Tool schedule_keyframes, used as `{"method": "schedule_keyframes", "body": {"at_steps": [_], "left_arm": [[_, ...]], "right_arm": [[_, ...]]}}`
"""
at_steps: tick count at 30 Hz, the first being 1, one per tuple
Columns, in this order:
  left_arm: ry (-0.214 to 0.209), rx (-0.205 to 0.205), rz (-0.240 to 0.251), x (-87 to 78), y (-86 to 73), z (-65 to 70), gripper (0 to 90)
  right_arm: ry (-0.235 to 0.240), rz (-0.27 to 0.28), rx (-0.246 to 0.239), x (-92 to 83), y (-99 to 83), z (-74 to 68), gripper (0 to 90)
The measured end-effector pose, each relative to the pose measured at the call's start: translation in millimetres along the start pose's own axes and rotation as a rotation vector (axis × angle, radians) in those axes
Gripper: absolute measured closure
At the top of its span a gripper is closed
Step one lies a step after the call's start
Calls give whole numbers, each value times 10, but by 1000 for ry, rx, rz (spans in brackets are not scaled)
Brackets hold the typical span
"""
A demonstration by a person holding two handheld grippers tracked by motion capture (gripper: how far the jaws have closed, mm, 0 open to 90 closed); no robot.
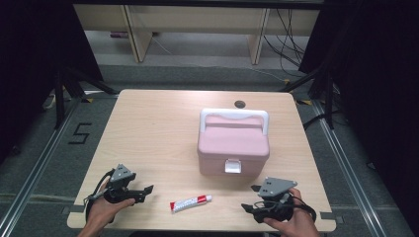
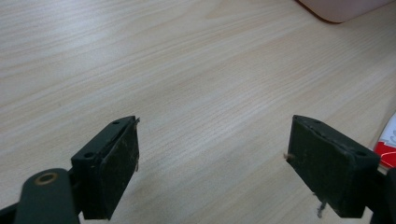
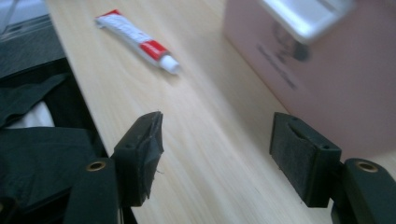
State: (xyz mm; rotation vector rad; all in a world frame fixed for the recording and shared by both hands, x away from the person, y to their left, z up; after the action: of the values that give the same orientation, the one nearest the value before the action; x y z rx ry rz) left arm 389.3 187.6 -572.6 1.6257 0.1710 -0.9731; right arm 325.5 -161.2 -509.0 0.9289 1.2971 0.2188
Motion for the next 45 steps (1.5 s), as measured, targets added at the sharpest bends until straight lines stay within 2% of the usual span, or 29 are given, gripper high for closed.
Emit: {"method": "schedule_keyframes", "body": {"at_steps": [1, 2, 3, 4, 5, 6, 7, 10, 12, 14, 15, 18, 20, 22, 27, 30, 31, 32, 33, 34, 36, 37, 41, 45], "left_arm": [[0, 0, 0, 0, 0, 0, 163], [-2, 6, -1, 0, -3, 1, 163], [-2, 6, -1, 0, -3, 1, 163], [-2, 5, -3, -1, -3, 1, 163], [-1, -1, -2, -1, -1, 3, 163], [0, -7, -1, -2, 3, 2, 163], [0, -7, -1, -2, 3, 2, 163], [-3, -8, 5, -2, 5, 0, 163], [1, -9, 7, -1, 11, 2, 163], [-3, -2, 0, -4, 5, 4, 163], [-3, -2, 0, -4, 5, 4, 163], [-4, -3, 2, -3, 8, 7, 162], [-6, -2, 1, -3, 6, 8, 162], [-12, 1, 12, 4, 14, 10, 163], [-14, 1, 11, 7, 14, 19, 163], [-17, 0, 12, 10, 13, 23, 163], [-17, 1, 11, 10, 13, 23, 163], [-15, 0, 3, 5, 12, 22, 163], [-13, -1, -3, 1, 11, 23, 163], [-14, -1, -2, 2, 12, 25, 162], [-15, 1, -3, 1, 9, 25, 163], [-16, 1, 3, 3, 13, 24, 163], [-18, 4, 5, 3, 14, 25, 163], [-16, -2, 9, 6, 19, 26, 162]], "right_arm": [[0, 0, 0, 0, 0, 0, 362], [20, -10, -43, 61, 78, -54, 378], [20, -10, -43, 61, 78, -54, 378], [41, -24, -51, 80, 112, -96, 384], [59, -25, -76, 127, 166, -128, 388], [76, -49, -98, 180, 220, -178, 405], [76, -49, -98, 180, 220, -178, 405], [112, -102, -160, 297, 317, -259, 418], [114, -117, -171, 330, 339, -265, 423], [132, -170, -215, 432, 391, -296, 437], [132, -170, -215, 432, 391, -296, 437], [156, -217, -254, 558, 467, -328, 451], [160, -229, -262, 587, 480, -336, 456], [179, -252, -286, 696, 526, -363, 460], [207, -292, -301, 829, 565, -430, 478], [246, -309, -345, 945, 629, -478, 480], [246, -309, -345, 945, 629, -478, 480], [235, -356, -298, 963, 621, -509, 486], [235, -356, -298, 963, 621, -509, 486], [226, -364, -336, 998, 639, -478, 489], [225, -387, -330, 1037, 649, -497, 495], [232, -388, -365, 1073, 670, -491, 502], [234, -434, -357, 1155, 681, -514, 515], [251, -452, -402, 1253, 719, -519, 527]]}}
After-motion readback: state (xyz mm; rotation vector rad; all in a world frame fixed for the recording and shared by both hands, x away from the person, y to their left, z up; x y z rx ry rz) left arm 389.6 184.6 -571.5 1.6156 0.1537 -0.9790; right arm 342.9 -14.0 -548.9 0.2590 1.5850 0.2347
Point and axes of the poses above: each handheld gripper's, and its own axes: x roughly forward along the jaws, y roughly out of its top, z roughly to its right, the point moved 10 cm from there along x, roughly forward along the jaws, and after that the axes turned 6 degrees about y, right-handed, at the moved point
